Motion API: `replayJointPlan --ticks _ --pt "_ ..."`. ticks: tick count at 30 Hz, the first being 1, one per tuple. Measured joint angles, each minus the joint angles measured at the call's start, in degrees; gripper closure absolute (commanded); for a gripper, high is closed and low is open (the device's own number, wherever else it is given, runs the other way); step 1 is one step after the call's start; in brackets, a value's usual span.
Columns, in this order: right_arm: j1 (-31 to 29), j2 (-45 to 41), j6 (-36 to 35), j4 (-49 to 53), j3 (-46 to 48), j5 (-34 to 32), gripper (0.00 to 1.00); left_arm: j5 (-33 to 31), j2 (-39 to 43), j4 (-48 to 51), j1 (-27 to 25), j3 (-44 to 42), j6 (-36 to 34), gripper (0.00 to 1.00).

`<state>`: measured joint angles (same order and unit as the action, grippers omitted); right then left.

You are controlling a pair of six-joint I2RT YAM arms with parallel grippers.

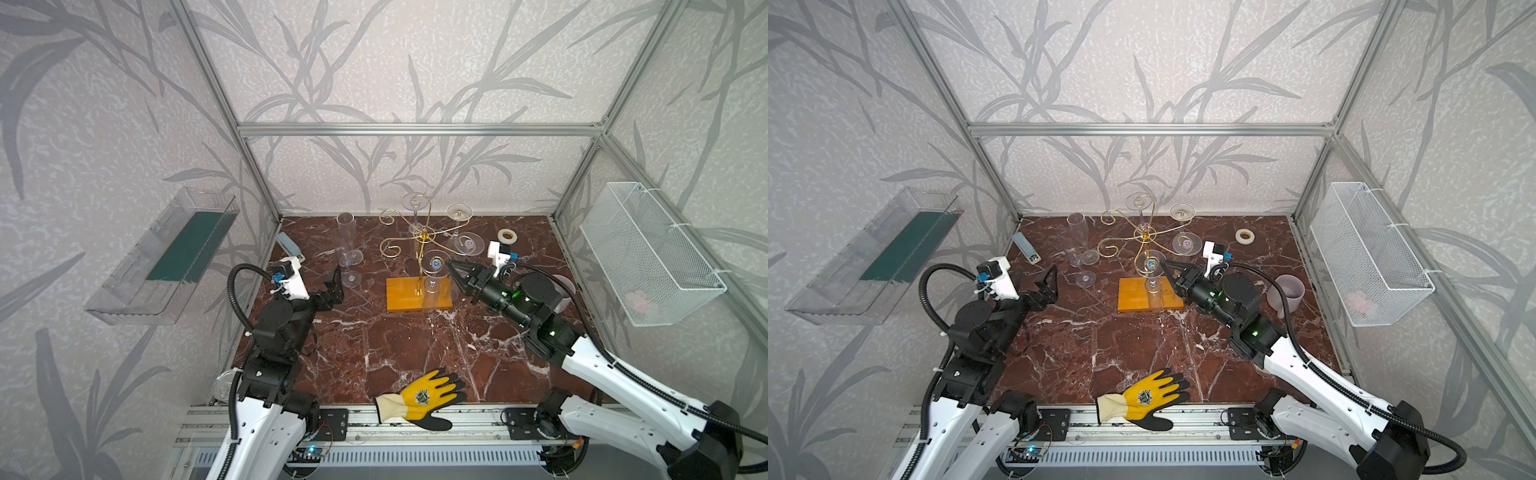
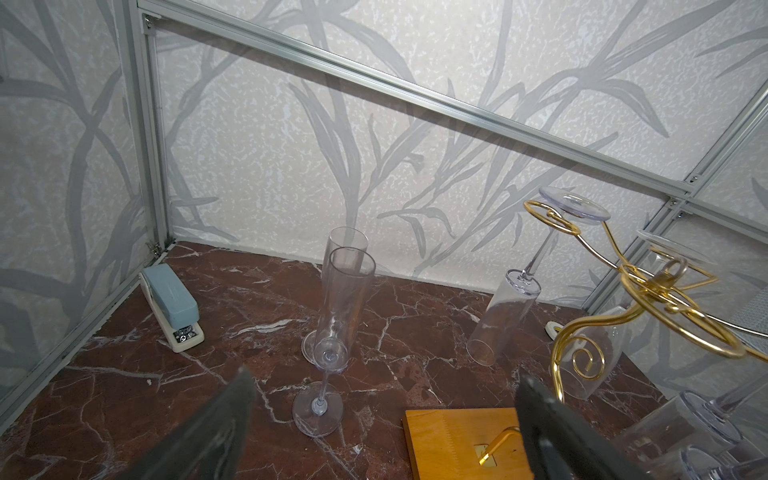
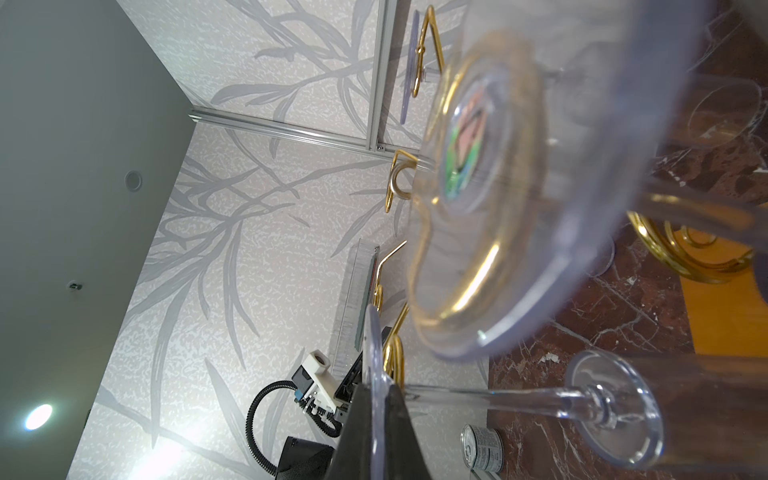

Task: Take the wine glass off the wine glass rack

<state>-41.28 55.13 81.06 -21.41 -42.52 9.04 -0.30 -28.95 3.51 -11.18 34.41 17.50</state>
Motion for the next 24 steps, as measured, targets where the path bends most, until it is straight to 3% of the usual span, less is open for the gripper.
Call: replayJointPlan --ticks 11,24 --pt "-1.29 -4.07 0.87 7.41 -1.6 -0.81 1.0 0.0 0.92 0.87 0.0 0.02 0.0 0.01" --pt "-4.09 1.2 0.87 8.28 -7.85 -1.14 1.0 -0.04 2.78 2.16 0.0 0.02 0.0 0.01"
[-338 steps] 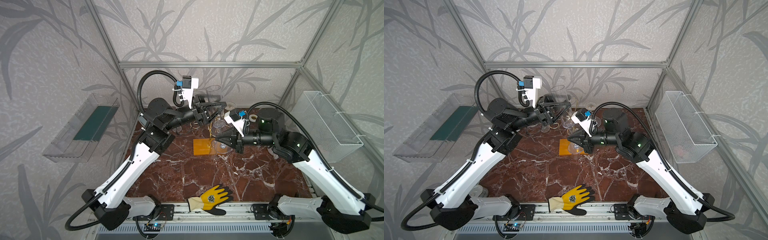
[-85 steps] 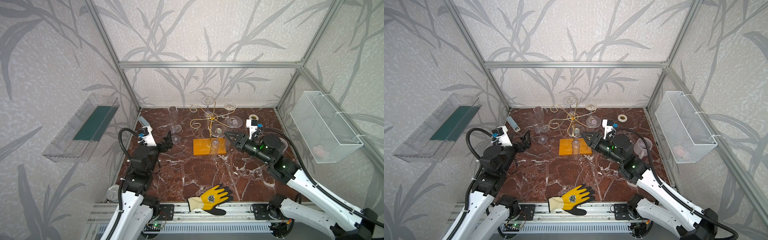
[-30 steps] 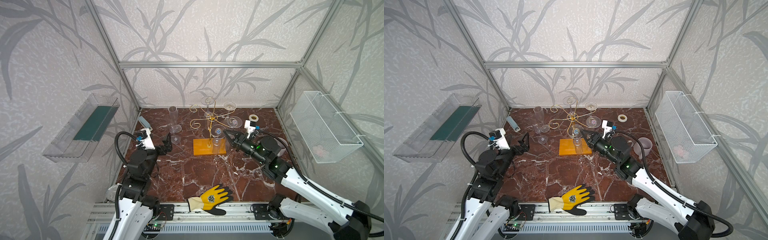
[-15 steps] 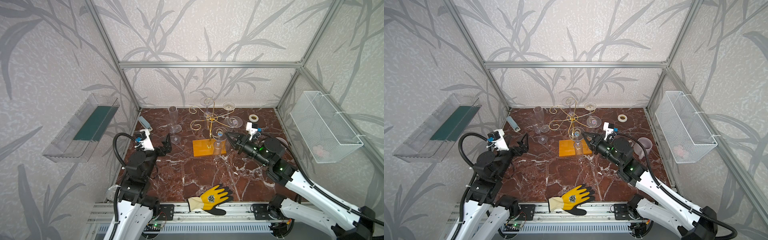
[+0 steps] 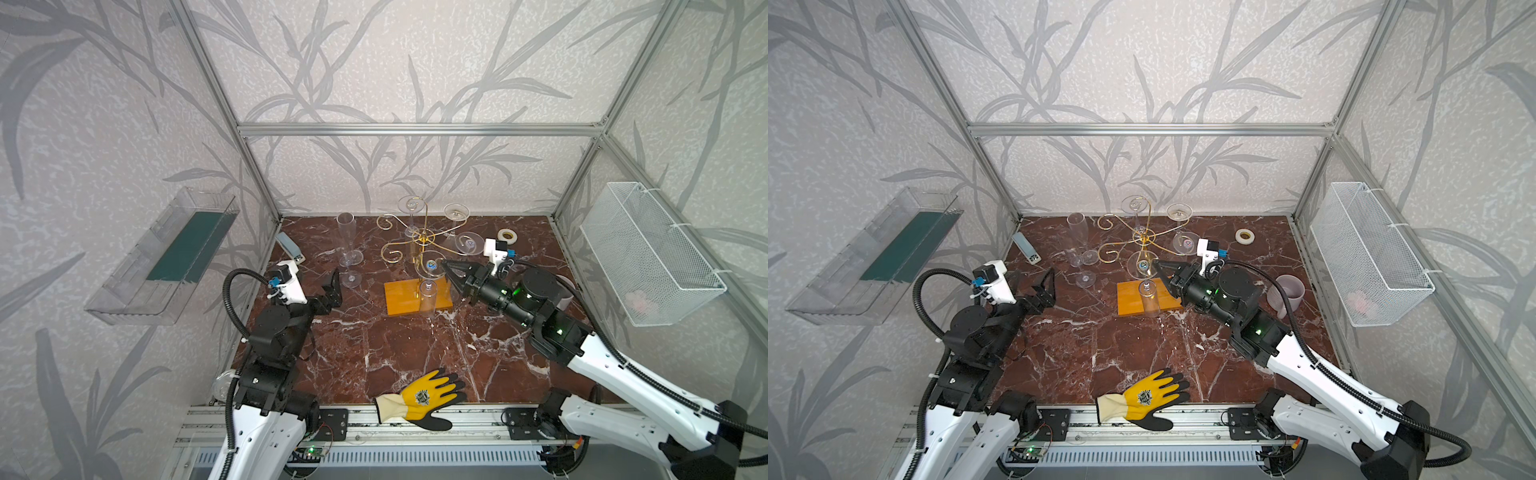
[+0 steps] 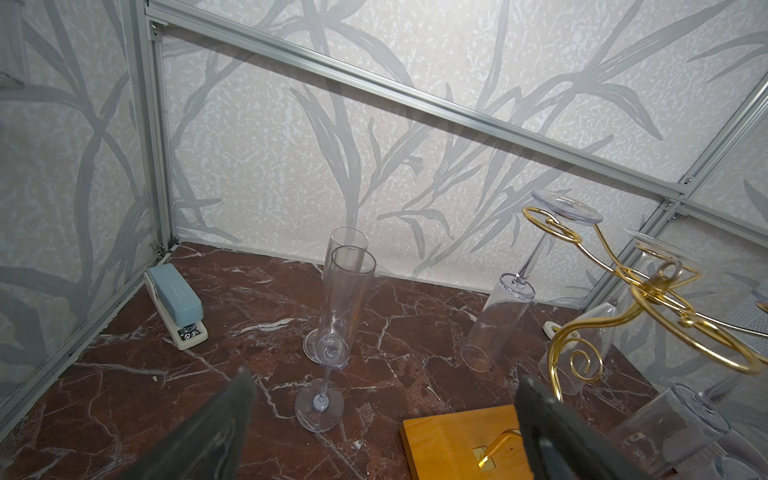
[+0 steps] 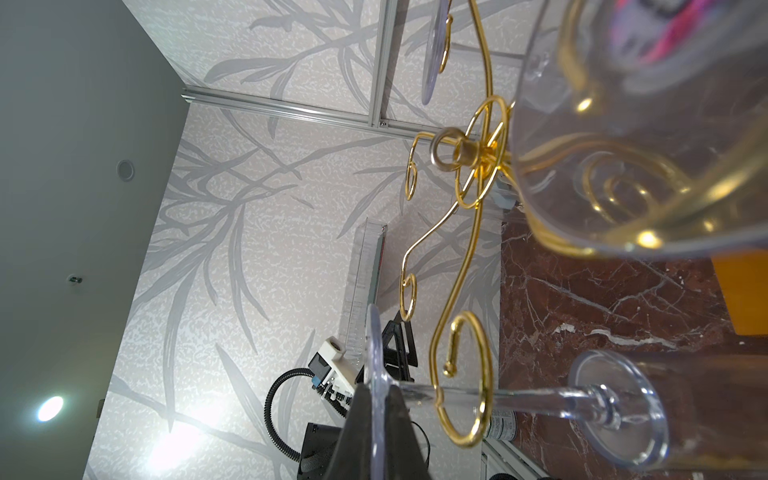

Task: Take the wine glass off the wine glass rack

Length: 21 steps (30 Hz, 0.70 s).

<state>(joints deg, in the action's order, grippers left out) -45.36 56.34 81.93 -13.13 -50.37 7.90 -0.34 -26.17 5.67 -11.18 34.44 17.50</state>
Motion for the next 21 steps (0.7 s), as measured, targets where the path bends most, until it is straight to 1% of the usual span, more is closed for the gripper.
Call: replayJointPlan --ticks 8,21 --pt "-0.42 2.95 0.28 -0.57 -2.29 -2.32 1.0 0.0 0.37 0.24 0.0 0.0 -0.07 0.01" --pt "-0.37 1.86 1.05 -0.46 -2.29 -12.46 1.0 0.0 0.37 0.28 0.0 0.0 -0.81 0.01"
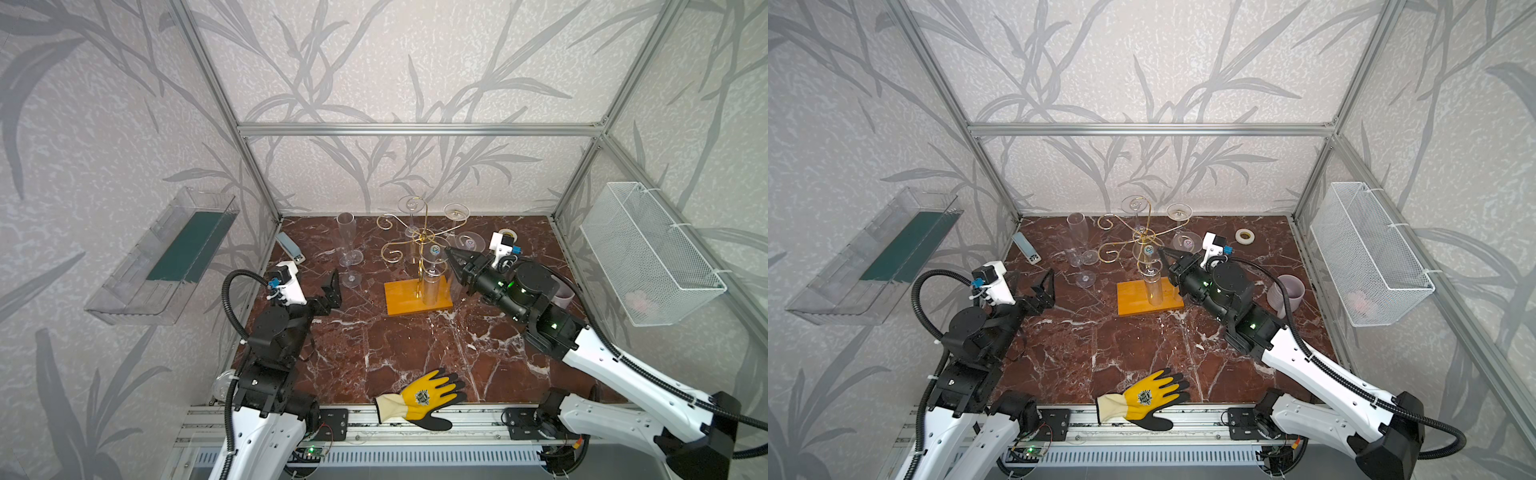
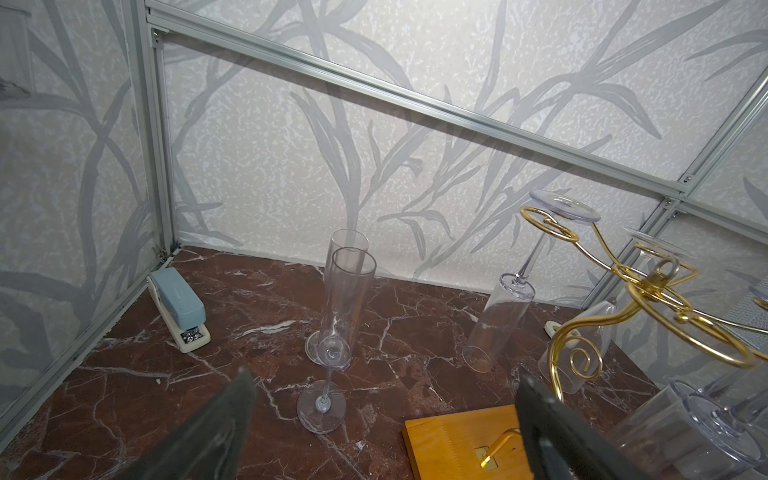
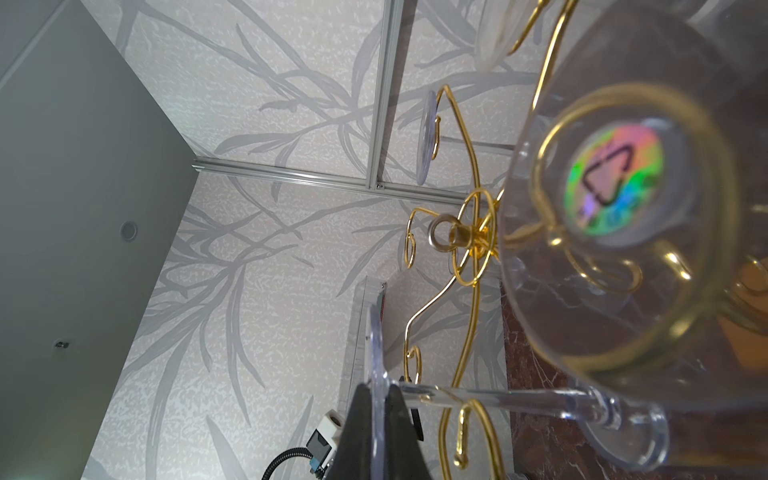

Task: Take the wine glass off the wine glass rack
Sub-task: 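Close the right gripper on the stem and lift the flute off the rack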

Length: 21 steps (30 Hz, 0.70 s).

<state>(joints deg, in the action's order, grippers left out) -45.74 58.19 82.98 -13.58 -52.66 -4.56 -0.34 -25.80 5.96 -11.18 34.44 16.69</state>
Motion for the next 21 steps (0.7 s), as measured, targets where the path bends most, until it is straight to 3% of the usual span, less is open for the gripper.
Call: replayJointPlan --ticks 12,21 --pt "0.81 -6.32 1.44 2.47 3.19 -3.76 1.0 0.0 -0.04 0.0 0.0 0.0 -0.04 0.01" --pt "1.07 -16.85 2.27 12.98 9.25 -3.82 1.0 -0.02 -0.02 0.04 0.0 -0.02 0.0 0.01"
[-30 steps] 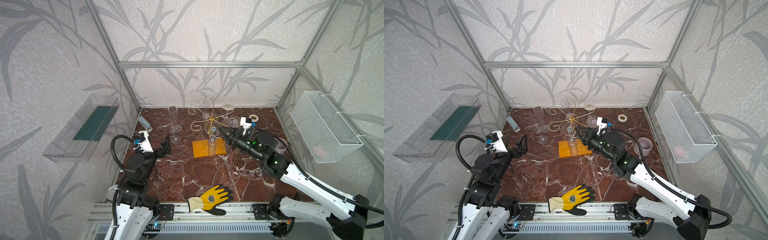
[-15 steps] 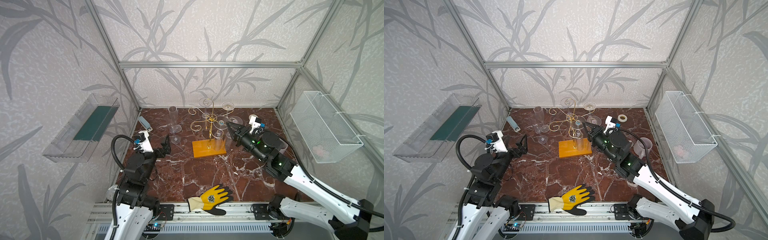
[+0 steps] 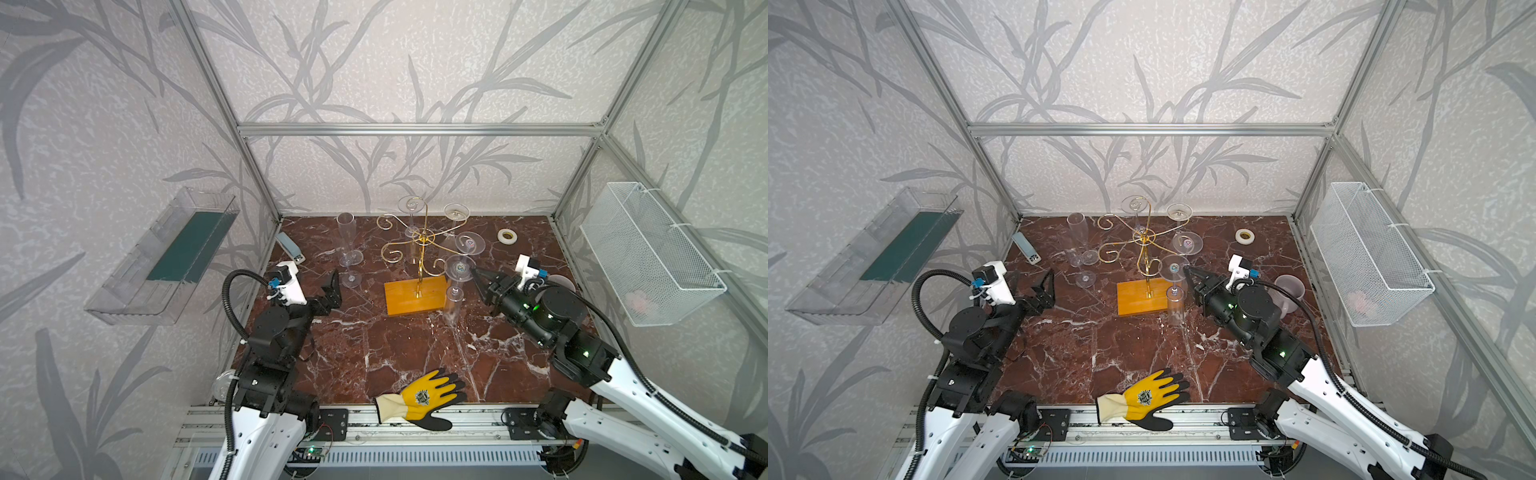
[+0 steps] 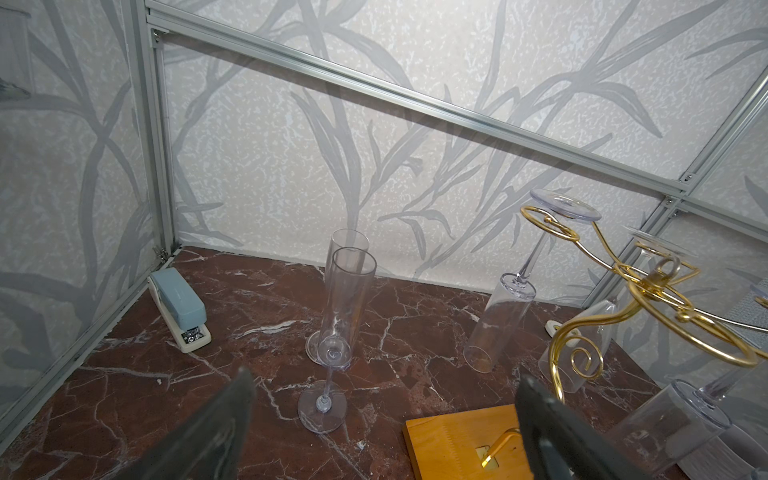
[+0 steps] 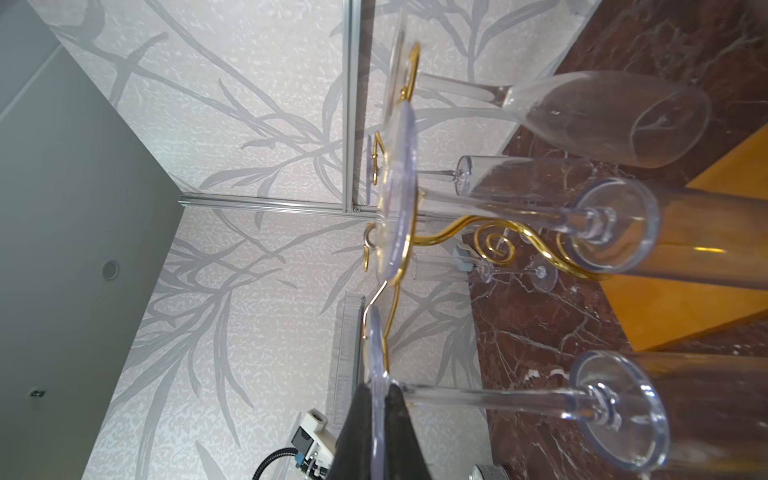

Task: Take the wine glass off the wine glass rack
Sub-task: 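Close the right gripper on the stem and lift the flute off the rack, then swing the held flute upright with the right gripper while the left gripper approaches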

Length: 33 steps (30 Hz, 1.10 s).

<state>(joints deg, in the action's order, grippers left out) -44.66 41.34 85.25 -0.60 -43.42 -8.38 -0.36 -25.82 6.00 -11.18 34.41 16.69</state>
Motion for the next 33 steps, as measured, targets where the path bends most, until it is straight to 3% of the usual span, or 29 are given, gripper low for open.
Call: replayJointPlan --ticks 6,10,15,22,28,33 --pt "0.5 -9.27 -6.43 13.9 -1.4 -4.72 1.0 -0.07 0.0 0.04 0.0 0.0 0.02 0.01" --pt "0.87 -9.53 -16.48 20.11 -9.75 -7.5 1.0 -0.22 0.0 0.04 0.0 0.02 0.09 0.01" --pt "0.92 -2.34 -38.56 21.31 -25.92 -4.26 1.0 -0.13 -0.02 0.09 0.0 0.46 0.44 0.01" --pt "0.92 12.5 -71.36 23.91 -46.27 8.9 1.0 2.34 -1.2 1.29 0.0 6.16 0.92 0.01" --pt "0.37 17.7 -93.66 26.03 -46.25 15.72 1.0 10.38 -8.55 5.66 0.0 17.29 2.64 0.01" --pt "-0.66 17.44 -109.0 25.86 -40.72 20.26 1.0 19.54 -14.4 5.44 0.0 22.08 9.11 0.06"
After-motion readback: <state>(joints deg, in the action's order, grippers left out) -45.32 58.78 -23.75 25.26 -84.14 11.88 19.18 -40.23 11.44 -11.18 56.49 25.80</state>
